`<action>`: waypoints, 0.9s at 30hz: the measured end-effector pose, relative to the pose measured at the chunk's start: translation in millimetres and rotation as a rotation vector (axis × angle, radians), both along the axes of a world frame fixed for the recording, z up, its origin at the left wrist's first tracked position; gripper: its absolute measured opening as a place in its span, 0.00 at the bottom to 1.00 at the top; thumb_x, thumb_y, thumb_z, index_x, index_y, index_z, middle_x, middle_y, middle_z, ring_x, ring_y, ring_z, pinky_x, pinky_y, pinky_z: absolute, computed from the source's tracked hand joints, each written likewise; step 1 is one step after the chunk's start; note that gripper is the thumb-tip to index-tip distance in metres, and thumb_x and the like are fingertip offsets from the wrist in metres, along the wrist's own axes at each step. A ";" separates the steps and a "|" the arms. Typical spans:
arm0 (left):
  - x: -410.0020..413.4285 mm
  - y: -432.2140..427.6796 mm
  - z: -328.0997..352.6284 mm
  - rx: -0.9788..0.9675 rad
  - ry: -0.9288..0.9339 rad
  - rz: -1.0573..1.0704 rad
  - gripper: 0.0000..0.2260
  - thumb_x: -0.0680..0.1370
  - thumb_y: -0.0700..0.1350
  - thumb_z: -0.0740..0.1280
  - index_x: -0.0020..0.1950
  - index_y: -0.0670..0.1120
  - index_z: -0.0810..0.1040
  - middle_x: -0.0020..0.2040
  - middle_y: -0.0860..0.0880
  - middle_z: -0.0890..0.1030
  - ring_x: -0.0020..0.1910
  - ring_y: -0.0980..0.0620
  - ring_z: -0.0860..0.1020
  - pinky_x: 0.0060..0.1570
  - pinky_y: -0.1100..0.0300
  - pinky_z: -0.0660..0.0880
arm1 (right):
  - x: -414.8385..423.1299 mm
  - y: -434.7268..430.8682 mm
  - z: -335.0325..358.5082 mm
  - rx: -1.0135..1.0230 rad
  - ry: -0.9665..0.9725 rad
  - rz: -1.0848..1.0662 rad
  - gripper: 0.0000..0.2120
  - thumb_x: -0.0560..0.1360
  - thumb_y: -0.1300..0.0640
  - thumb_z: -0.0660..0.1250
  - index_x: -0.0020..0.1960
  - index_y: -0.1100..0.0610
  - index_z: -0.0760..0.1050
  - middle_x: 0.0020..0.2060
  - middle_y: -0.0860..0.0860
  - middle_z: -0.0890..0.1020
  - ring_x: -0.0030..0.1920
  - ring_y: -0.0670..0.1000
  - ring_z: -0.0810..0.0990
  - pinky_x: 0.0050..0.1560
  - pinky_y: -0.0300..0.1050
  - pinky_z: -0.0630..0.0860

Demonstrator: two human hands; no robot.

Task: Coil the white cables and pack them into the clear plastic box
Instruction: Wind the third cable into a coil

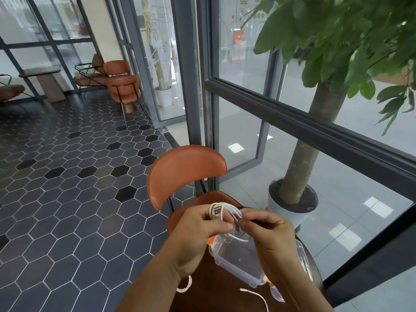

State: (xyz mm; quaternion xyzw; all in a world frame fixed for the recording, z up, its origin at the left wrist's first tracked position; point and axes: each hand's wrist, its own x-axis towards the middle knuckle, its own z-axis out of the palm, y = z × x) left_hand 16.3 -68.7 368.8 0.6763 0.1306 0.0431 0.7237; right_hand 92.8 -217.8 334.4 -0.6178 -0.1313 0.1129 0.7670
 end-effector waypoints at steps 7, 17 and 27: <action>-6.8 -10.3 -10.2 -0.118 0.056 0.213 0.06 0.75 0.37 0.73 0.47 0.46 0.88 0.48 0.43 0.87 0.52 0.40 0.83 0.49 0.52 0.81 | -2.0 4.3 4.4 -0.038 -0.055 -0.133 0.14 0.71 0.74 0.71 0.39 0.57 0.86 0.38 0.51 0.88 0.42 0.53 0.87 0.42 0.37 0.83; 0.6 -16.1 -17.0 -0.049 -0.036 0.392 0.13 0.79 0.36 0.67 0.44 0.50 0.88 0.45 0.46 0.88 0.47 0.46 0.86 0.50 0.52 0.81 | -0.5 5.6 3.0 0.000 0.084 -0.043 0.09 0.72 0.66 0.71 0.49 0.57 0.86 0.45 0.52 0.89 0.47 0.54 0.88 0.51 0.47 0.84; -2.3 -9.8 -11.9 -0.124 -0.050 0.171 0.08 0.73 0.45 0.69 0.45 0.44 0.87 0.44 0.42 0.87 0.49 0.40 0.85 0.58 0.39 0.79 | 8.6 -11.4 9.6 -0.197 -0.004 0.188 0.10 0.68 0.63 0.77 0.48 0.54 0.86 0.42 0.50 0.89 0.43 0.51 0.88 0.45 0.40 0.84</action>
